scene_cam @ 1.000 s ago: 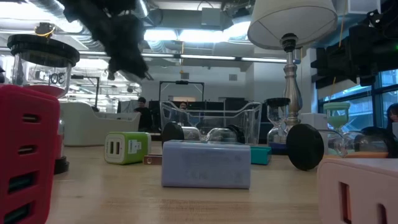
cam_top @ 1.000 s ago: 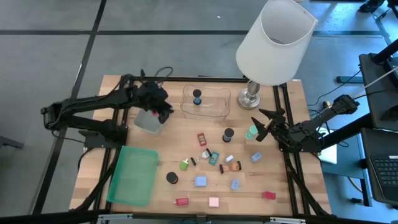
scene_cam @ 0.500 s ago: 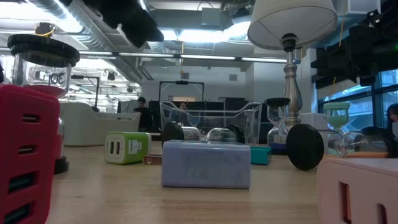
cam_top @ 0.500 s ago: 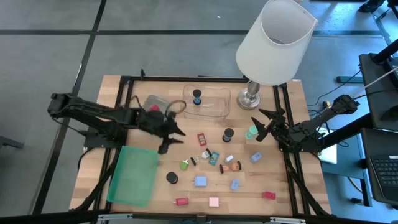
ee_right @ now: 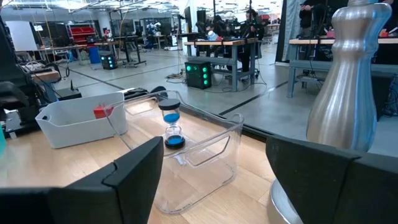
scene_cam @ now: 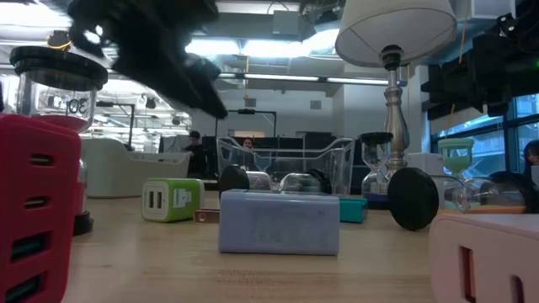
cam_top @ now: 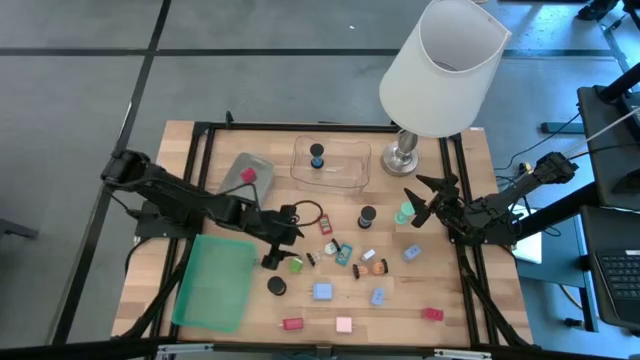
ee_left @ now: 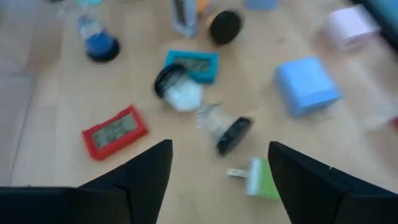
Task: Pick & Place Office items
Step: Put the green charger adapter into the gray bin
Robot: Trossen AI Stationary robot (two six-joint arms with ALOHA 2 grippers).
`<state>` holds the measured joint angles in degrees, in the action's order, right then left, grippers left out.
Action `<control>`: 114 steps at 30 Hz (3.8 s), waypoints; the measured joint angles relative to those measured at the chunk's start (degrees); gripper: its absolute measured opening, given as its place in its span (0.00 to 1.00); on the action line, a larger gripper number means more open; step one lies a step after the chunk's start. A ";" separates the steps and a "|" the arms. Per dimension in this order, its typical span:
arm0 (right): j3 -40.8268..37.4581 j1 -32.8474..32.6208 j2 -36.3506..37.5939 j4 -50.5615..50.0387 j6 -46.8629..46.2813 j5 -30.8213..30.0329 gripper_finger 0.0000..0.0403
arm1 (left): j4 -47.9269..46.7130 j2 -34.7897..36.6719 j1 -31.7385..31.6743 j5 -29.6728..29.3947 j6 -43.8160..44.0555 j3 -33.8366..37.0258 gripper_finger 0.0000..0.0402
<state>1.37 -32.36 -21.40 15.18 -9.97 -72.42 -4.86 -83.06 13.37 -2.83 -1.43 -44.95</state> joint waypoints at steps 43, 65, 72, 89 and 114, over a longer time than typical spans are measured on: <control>0.00 0.01 0.00 -0.05 0.00 0.00 0.72 | 6.98 -10.94 5.20 4.62 -4.30 2.60 0.74; 0.00 0.01 0.01 -0.02 0.00 0.00 0.72 | 10.84 -15.35 6.36 -0.25 -5.33 2.58 0.65; 0.00 0.00 0.00 -0.02 0.00 0.00 0.72 | 10.68 -14.21 6.36 -2.28 -5.37 2.58 0.66; 0.00 0.01 0.00 -0.03 0.00 0.00 0.72 | -16.21 14.14 -2.60 -26.66 -0.48 2.58 0.66; 0.00 0.01 0.00 -0.02 0.00 0.00 0.72 | -45.81 18.55 -17.23 -29.49 25.37 5.48 0.67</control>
<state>1.37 -32.35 -21.41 15.16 -9.98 -72.42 -50.67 -64.51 -3.86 -32.32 23.94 -39.46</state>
